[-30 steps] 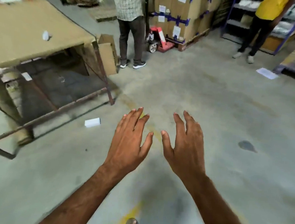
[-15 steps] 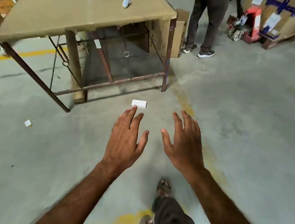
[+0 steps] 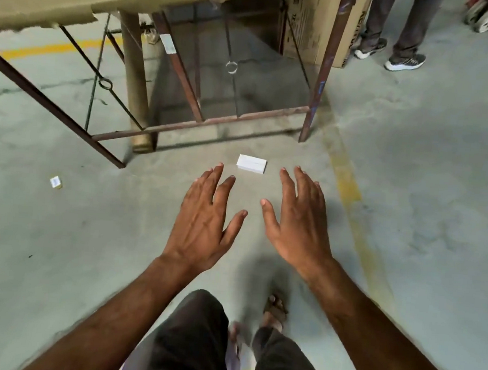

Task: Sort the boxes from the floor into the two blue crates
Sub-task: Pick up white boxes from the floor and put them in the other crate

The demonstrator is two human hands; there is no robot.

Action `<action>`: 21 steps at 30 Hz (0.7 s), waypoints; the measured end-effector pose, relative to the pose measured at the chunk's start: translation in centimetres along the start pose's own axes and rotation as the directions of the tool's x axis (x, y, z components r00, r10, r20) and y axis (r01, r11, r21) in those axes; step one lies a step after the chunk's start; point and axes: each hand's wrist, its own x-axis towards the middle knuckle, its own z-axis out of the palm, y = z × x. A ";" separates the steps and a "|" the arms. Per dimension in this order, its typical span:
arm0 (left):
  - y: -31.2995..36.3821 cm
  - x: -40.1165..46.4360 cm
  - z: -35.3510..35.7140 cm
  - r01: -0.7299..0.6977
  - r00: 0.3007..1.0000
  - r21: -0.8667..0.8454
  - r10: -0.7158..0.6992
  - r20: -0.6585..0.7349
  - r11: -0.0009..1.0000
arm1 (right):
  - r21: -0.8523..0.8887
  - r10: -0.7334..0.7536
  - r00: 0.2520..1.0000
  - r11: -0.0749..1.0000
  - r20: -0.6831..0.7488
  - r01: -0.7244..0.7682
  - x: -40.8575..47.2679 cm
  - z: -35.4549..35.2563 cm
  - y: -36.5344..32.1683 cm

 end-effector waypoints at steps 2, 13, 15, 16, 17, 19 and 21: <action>-1.1 2.9 2.0 -0.012 0.999 0.008 0.011 0.032 1.000 | -0.013 0.014 1.000 1.000 0.013 -0.014 2.8 2.0 1.2; -12.3 21.4 20.4 -0.044 0.956 0.043 0.030 0.292 0.998 | -0.069 0.166 0.979 0.985 0.118 -0.159 18.2 20.8 8.7; -14.8 23.8 23.4 -0.042 0.950 0.053 0.024 0.312 0.998 | -0.085 0.174 0.969 0.983 0.178 -0.161 20.4 24.8 9.5; -15.9 25.1 25.1 -0.046 0.950 0.052 0.027 0.311 0.998 | -0.096 0.178 0.964 0.982 0.198 -0.162 21.6 26.7 10.0; -16.9 26.1 26.8 -0.051 0.947 0.049 0.033 0.319 0.998 | -0.104 0.180 0.960 0.982 0.217 -0.161 22.6 28.5 10.5; -18.5 27.8 30.2 -0.072 0.941 0.050 0.051 0.335 0.996 | -0.101 0.161 0.956 0.985 0.243 -0.141 24.6 32.0 11.3; -20.0 29.2 34.4 -0.066 0.931 0.051 0.043 0.362 0.997 | -0.086 0.169 0.953 0.985 0.252 -0.152 26.2 36.0 12.3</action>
